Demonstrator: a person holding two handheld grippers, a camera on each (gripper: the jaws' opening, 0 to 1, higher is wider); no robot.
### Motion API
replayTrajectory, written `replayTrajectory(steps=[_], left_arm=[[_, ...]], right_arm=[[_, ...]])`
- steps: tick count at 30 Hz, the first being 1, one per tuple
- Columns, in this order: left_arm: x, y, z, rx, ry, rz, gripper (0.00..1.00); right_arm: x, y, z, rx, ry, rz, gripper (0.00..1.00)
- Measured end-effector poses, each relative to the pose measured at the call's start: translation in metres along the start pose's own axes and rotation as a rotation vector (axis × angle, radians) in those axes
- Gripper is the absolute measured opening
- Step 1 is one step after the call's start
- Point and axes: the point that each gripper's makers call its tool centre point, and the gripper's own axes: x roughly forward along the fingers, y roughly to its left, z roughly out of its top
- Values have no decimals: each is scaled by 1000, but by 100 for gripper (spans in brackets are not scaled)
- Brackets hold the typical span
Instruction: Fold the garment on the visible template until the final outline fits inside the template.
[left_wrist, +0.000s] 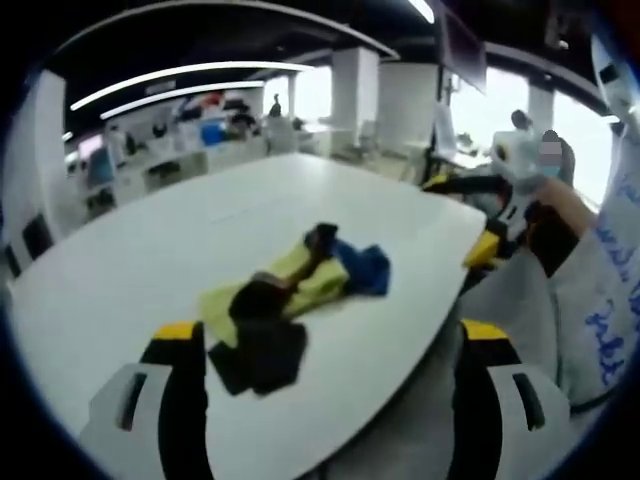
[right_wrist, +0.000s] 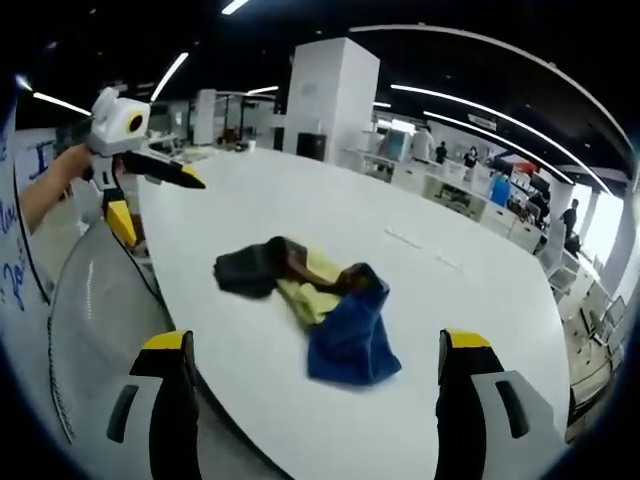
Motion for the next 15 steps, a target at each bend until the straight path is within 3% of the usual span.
replayTrajectory(steps=[4,15], left_arm=[[-1,0,0,30,4,4,96],[-11,5,-5,-10,-9,37,91]], right_arm=[[4,-6,7,-23,-17,-7,100],[26,-10,31,-93,-53,47,100]])
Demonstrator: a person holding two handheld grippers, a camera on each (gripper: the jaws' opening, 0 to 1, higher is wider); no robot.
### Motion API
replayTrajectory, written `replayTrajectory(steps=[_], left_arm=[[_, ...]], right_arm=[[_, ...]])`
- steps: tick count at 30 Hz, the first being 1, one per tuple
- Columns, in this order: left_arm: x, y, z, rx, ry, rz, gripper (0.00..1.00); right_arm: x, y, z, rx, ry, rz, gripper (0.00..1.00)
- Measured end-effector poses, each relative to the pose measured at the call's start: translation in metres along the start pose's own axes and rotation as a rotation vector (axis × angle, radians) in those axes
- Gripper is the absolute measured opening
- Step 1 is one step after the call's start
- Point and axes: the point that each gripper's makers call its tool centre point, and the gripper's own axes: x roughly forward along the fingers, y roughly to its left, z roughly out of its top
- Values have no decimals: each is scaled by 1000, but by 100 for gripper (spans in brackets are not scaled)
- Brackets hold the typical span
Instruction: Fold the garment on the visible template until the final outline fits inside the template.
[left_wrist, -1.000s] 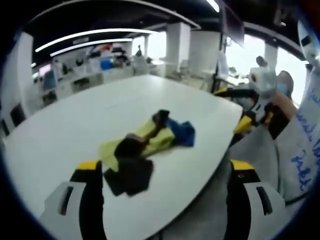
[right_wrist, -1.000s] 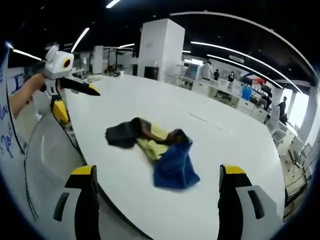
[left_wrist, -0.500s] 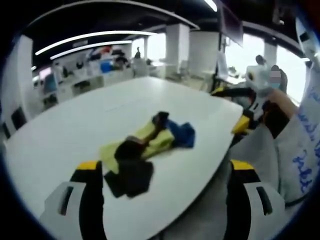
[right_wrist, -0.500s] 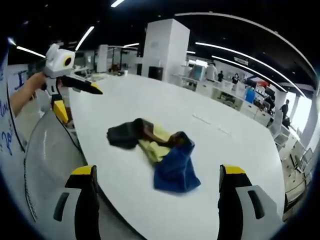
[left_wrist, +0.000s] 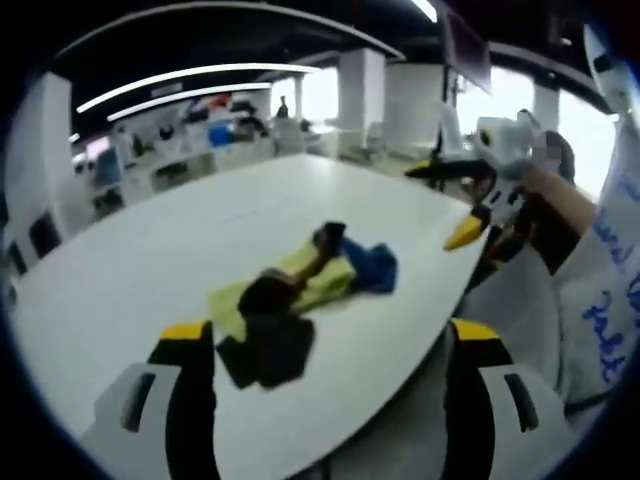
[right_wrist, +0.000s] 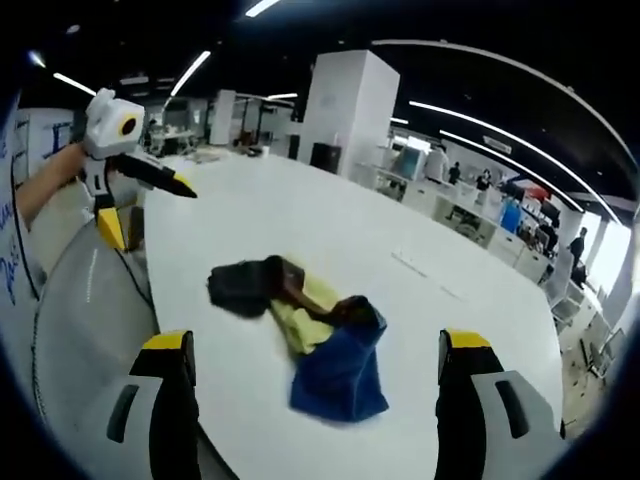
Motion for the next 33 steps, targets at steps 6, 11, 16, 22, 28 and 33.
replayTrajectory(steps=[6,11,16,22,28,33], left_arm=[[-4,2,-3,-11,-5,20,93],[-7,6,-2,-18,-14,33,93],[-8,7,-1,-15,-14,36,92],[-10,9,1,-20,-25,45,93],[-11,9,0,-21,-25,43,92],[-12,9,-1,-21,-26,46,92]], right_arm=[[13,-5,7,-78,15,16,100],[18,-8,18,-129,-15,22,95],[26,-13,17,-186,15,43,85],[36,-16,18,-200,23,82,74],[54,-21,18,-247,38,123,63],[68,-22,10,-303,70,157,51]])
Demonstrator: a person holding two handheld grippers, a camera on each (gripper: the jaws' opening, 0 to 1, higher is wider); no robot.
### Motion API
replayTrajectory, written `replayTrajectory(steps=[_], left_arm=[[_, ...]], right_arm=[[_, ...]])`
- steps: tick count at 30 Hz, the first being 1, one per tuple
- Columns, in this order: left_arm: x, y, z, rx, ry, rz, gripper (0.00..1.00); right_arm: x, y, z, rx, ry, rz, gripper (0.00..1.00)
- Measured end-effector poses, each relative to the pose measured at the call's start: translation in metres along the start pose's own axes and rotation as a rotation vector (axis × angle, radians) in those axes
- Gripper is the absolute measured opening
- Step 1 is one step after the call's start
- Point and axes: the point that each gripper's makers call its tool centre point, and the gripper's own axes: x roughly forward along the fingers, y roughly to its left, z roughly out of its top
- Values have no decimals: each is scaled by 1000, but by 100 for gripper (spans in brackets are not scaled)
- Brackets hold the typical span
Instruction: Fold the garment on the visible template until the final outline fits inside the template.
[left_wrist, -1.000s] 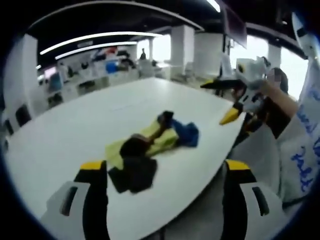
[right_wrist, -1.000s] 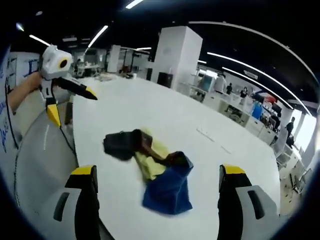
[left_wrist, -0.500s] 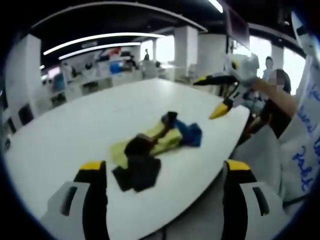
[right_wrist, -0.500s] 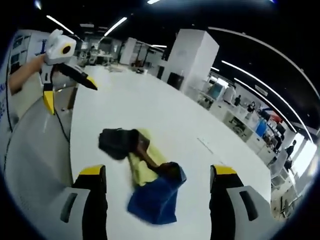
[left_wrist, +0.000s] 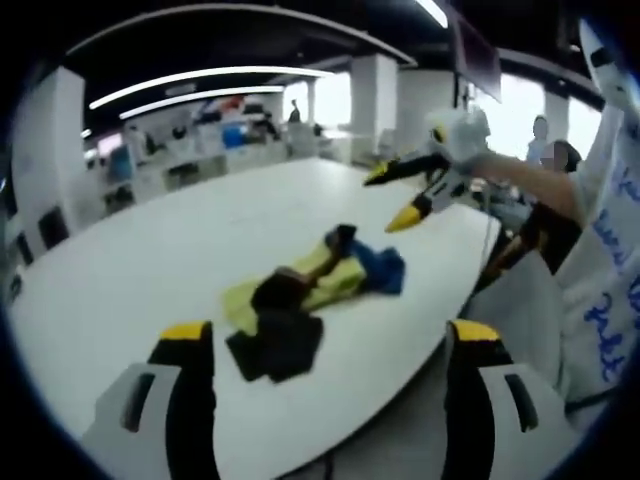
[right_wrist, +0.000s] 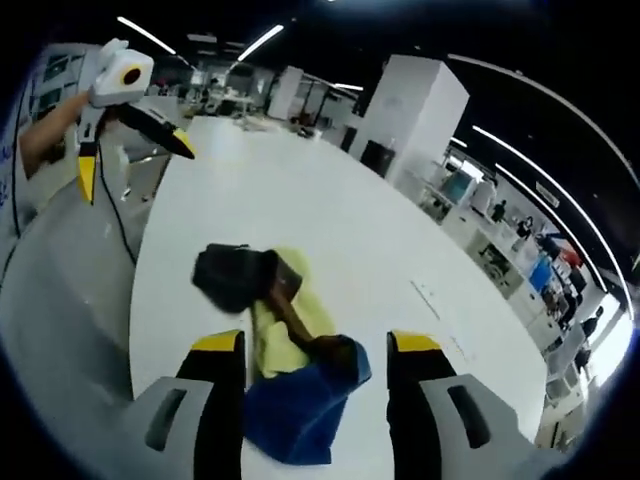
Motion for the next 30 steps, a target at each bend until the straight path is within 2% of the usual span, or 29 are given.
replayTrajectory(steps=[3,6,11,14,17,20,24,30], left_arm=[[-2,1,1,-4,-10,6,91],[-2,1,-1,-6,-5,11,91],[-3,1,0,-5,-9,15,90],[-3,1,2,-4,-16,15,90],[-4,1,3,9,-18,19,89],[-4,1,5,6,-26,21,89],[-5,2,4,2,-25,27,89],[-7,3,2,-4,-18,35,88]], right_arm=[[10,-3,-6,-51,35,24,41],[17,-7,-8,-125,58,37,39],[32,-12,-14,-175,90,75,25],[39,-14,-18,-232,124,91,25],[47,-16,-24,-346,174,109,22],[54,-15,-29,-400,204,131,21],[62,-14,-33,-434,216,144,17],[73,-15,-36,-452,213,153,17]])
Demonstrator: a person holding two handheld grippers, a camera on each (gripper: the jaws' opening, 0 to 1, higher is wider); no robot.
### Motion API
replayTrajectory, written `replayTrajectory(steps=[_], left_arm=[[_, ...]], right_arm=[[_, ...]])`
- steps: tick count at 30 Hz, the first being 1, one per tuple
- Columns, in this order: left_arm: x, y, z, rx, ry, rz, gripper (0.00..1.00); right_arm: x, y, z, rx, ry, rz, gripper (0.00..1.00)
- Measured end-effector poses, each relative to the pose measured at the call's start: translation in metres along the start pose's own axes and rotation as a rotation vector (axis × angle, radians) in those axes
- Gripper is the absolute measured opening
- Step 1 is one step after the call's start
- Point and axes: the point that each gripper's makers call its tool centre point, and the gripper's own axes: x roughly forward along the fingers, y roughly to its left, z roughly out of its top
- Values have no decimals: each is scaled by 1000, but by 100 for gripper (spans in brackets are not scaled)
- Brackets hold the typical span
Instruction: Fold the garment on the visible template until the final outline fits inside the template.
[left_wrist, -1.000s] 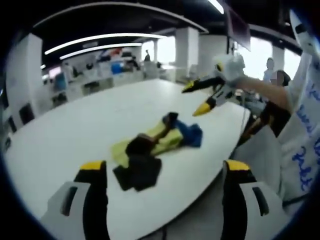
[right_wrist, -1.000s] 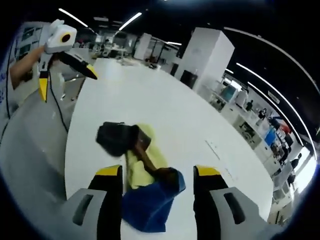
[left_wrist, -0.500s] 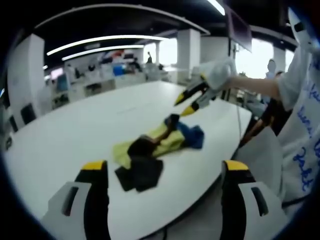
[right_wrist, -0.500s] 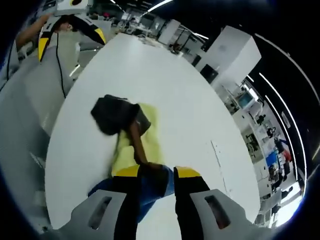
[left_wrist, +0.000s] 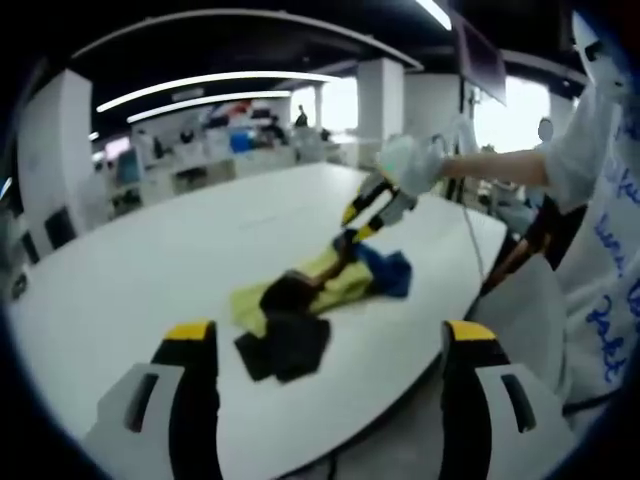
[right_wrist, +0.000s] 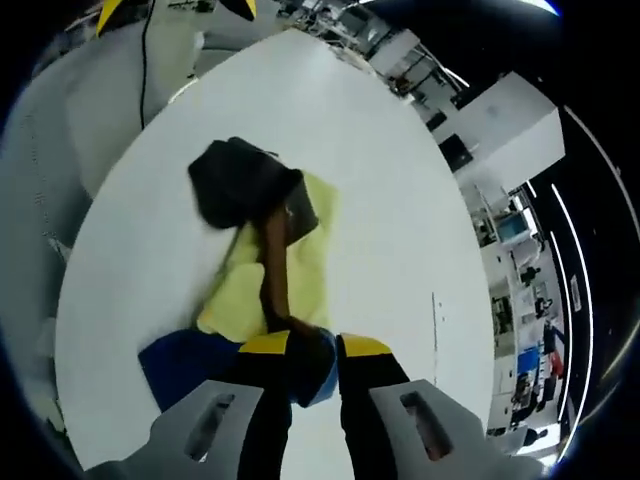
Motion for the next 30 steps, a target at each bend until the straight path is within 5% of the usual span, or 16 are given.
replayTrajectory(steps=[9,15,26,30], left_arm=[[1,-1,1,-10,0,-6,86],[2,0,0,-6,9,-8,85],[12,-7,-3,37,58,-57,79],[19,-8,5,117,63,-83,75]], right_arm=[[12,6,-9,-34,44,36,11],[3,1,-7,-20,39,0,4],[-23,2,-1,127,-24,-74,2],[-32,4,0,177,-43,-97,2]])
